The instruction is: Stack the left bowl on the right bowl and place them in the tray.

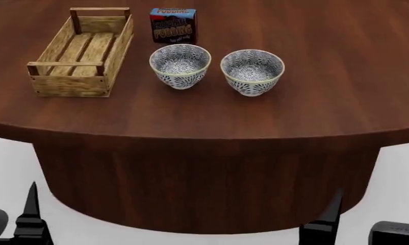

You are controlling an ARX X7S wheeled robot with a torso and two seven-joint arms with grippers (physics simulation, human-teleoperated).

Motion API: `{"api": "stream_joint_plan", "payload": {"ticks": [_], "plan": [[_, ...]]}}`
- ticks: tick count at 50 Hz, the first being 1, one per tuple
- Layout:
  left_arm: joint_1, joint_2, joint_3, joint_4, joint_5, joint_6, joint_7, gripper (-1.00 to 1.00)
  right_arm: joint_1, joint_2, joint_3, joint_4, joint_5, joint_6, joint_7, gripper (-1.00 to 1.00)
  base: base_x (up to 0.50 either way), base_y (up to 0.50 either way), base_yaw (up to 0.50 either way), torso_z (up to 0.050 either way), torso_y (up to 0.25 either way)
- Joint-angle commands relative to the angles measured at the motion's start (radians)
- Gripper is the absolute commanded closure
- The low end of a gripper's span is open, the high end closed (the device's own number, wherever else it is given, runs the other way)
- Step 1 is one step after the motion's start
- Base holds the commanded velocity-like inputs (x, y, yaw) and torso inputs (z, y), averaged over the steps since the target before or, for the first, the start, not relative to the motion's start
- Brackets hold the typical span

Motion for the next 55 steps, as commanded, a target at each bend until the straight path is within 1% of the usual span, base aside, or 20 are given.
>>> {"api": "stream_joint_plan", "payload": {"ticks": [1, 4, 7, 11, 21, 32, 41, 46, 55], "plan": [[0.007, -0.007, -0.011, 0.033, -0.018, -0.025, -0.004, -1.00, 0.022, 0.013, -0.011, -0.043, 0.003, 0.086, 0.025, -1.00, 0.00, 0.50, 0.00, 0.000, 0.000], [0.012, -0.009, -0.011, 0.033, -0.020, -0.018, -0.004, -1.00, 0.006, 0.012, 0.002, -0.043, 0.007, 0.070, 0.021, -1.00, 0.00, 0.50, 0.00, 0.000, 0.000], [0.016, -0.012, -0.007, 0.033, -0.020, -0.015, -0.004, -1.00, -0.024, 0.010, 0.002, -0.008, 0.005, 0.016, 0.021, -1.00, 0.00, 0.50, 0.00, 0.000, 0.000], [0.010, -0.014, -0.013, 0.048, -0.028, -0.030, -0.007, -1.00, 0.003, 0.013, 0.002, -0.027, 0.010, 0.053, 0.022, -1.00, 0.00, 0.50, 0.00, 0.000, 0.000], [0.016, -0.017, -0.015, 0.060, -0.040, -0.027, -0.009, -1.00, 0.001, 0.016, 0.001, -0.016, 0.017, 0.039, 0.022, -1.00, 0.00, 0.50, 0.00, 0.000, 0.000], [0.020, -0.019, -0.009, 0.067, -0.047, -0.028, -0.014, -1.00, 0.021, 0.007, -0.019, -0.012, 0.027, 0.063, 0.029, -1.00, 0.00, 0.49, 0.00, 0.000, 0.000], [0.027, -0.022, -0.002, 0.069, -0.048, -0.024, -0.021, -1.00, 0.033, 0.003, -0.038, -0.011, 0.044, 0.043, 0.021, -1.00, 0.00, 0.00, 0.00, 0.000, 0.000], [0.028, -0.023, -0.004, 0.077, -0.054, -0.028, -0.024, -1.00, 0.055, 0.014, -0.060, -0.007, 0.037, 0.076, 0.034, -1.00, 0.46, 0.00, 0.00, 0.000, 0.000], [0.032, -0.028, -0.003, 0.063, -0.056, -0.014, -0.027, -1.00, 0.036, 0.017, -0.059, 0.016, 0.037, 0.046, 0.037, -1.00, 0.50, 0.01, 0.00, 0.000, 0.000]]}}
